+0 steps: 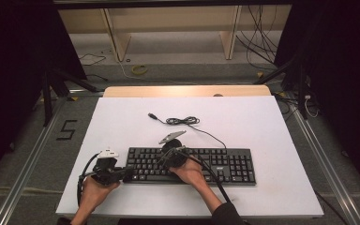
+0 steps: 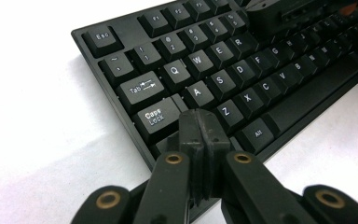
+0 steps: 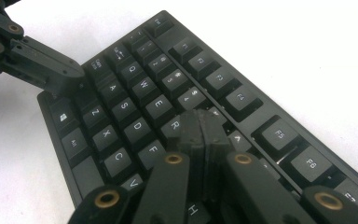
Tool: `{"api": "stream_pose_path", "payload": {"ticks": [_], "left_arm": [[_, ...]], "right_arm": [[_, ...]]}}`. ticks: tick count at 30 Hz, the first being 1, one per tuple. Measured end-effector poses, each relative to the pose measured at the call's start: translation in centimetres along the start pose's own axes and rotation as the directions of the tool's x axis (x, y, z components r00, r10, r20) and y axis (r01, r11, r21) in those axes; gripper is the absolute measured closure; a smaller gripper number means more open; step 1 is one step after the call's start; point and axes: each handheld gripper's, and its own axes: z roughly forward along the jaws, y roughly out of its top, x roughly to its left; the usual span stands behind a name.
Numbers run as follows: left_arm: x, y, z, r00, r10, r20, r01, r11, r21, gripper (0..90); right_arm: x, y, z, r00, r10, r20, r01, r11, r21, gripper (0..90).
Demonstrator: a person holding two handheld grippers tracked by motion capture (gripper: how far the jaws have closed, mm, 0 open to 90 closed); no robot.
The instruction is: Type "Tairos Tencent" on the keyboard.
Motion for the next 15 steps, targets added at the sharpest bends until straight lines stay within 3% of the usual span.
{"api": "stream_pose_path", "payload": {"ticks": [15], "left_arm": [[0.09,-0.04,0.06,1.0,-0.007,0.004,0.007,1.0,0.004,89.2]], "right_arm": [[0.35,-0.2,0.3,0.9996,-0.02,0.022,0.019,1.0,0.012,90.0]]}}
